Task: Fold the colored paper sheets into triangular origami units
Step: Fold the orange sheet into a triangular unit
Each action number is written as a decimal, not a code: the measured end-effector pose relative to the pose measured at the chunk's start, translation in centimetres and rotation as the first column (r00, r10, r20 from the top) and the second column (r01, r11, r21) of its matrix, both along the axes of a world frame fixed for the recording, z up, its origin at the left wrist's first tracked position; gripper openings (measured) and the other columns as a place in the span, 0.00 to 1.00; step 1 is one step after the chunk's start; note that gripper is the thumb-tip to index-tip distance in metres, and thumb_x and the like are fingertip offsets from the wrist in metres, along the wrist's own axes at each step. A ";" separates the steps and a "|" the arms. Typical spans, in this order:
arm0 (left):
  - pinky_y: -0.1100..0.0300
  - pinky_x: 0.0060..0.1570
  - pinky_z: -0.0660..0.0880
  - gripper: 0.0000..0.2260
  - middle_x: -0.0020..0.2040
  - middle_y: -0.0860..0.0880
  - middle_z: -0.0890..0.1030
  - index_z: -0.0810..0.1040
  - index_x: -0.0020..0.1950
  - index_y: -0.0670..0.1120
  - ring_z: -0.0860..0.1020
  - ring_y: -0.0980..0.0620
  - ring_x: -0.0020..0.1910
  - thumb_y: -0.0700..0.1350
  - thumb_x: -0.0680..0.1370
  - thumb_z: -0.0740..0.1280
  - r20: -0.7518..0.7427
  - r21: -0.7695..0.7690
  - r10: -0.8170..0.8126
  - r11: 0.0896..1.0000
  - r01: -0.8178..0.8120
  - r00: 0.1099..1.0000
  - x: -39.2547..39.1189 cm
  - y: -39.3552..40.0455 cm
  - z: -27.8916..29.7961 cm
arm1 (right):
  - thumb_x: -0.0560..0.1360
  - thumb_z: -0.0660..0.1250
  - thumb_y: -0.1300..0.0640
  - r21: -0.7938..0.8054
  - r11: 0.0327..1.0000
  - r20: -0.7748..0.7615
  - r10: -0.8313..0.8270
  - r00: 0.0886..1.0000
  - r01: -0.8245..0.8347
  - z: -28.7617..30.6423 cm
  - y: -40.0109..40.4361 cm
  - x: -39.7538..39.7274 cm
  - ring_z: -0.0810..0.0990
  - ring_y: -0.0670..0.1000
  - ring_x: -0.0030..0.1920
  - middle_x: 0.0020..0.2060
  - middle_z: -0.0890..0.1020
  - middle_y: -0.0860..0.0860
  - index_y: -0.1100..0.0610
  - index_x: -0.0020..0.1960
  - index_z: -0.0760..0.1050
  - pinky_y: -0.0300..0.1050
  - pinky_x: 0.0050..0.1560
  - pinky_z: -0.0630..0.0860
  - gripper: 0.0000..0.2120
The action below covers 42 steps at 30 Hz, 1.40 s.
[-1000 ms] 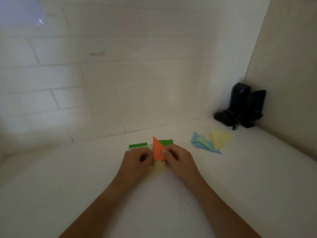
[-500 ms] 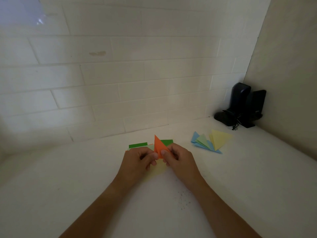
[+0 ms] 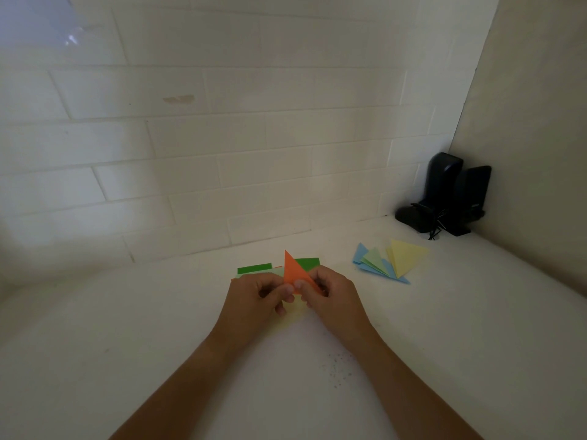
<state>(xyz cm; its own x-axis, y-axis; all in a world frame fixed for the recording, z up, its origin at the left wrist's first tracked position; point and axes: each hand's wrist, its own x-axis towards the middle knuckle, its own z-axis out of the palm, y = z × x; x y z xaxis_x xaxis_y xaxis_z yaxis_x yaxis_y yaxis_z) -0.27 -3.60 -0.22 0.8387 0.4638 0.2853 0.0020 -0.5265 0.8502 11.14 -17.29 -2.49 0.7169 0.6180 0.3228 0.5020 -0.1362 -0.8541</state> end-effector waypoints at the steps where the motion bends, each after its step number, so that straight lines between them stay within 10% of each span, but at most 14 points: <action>1: 0.73 0.36 0.70 0.09 0.30 0.53 0.83 0.86 0.39 0.45 0.78 0.61 0.28 0.42 0.80 0.73 0.001 0.004 0.006 1.000 -0.006 1.000 0.0 0.0 0.0 | 0.80 0.71 0.51 0.007 1.000 0.006 0.006 1.000 -0.006 0.0 0.0 0.0 0.74 0.48 0.34 0.34 0.79 0.55 0.57 0.42 0.77 0.41 0.36 0.70 0.11; 25: 0.67 0.36 0.70 0.13 0.32 0.53 0.82 0.82 0.38 0.47 0.75 0.60 0.31 0.41 0.82 0.68 -0.034 0.120 -0.019 0.992 0.023 0.999 0.5 0.9 -1.1 | 0.82 0.68 0.54 0.035 0.998 0.006 -0.060 0.998 0.060 0.3 -0.1 -0.3 0.75 0.39 0.35 0.34 0.78 0.43 0.50 0.42 0.77 0.31 0.37 0.68 0.09; 30: 0.65 0.42 0.79 0.06 0.35 0.52 0.85 0.86 0.52 0.47 0.82 0.55 0.33 0.38 0.80 0.71 0.097 -0.024 0.027 0.999 -0.025 0.995 0.3 0.7 -0.9 | 0.82 0.68 0.53 0.057 0.997 -0.054 -0.043 0.998 0.047 0.4 -0.1 -0.2 0.72 0.41 0.32 0.32 0.78 0.44 0.54 0.42 0.77 0.34 0.35 0.68 0.10; 42: 0.62 0.37 0.79 0.08 0.35 0.46 0.85 0.85 0.52 0.47 0.82 0.51 0.32 0.36 0.82 0.68 0.122 -0.112 0.036 0.993 -0.022 0.992 0.2 0.8 -0.6 | 0.82 0.67 0.57 -0.006 0.999 0.014 -0.042 0.999 0.042 0.4 0.1 -0.2 0.72 0.41 0.32 0.31 0.75 0.45 0.50 0.38 0.73 0.33 0.35 0.68 0.13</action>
<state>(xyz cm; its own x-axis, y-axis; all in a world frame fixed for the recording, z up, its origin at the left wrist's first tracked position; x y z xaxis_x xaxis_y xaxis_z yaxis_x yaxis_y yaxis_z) -0.09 -2.81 -0.85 0.7860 0.5219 0.3315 -0.0926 -0.4308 0.8977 10.90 -17.21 -2.12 0.7381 0.5891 0.3289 0.5071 -0.1628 -0.8464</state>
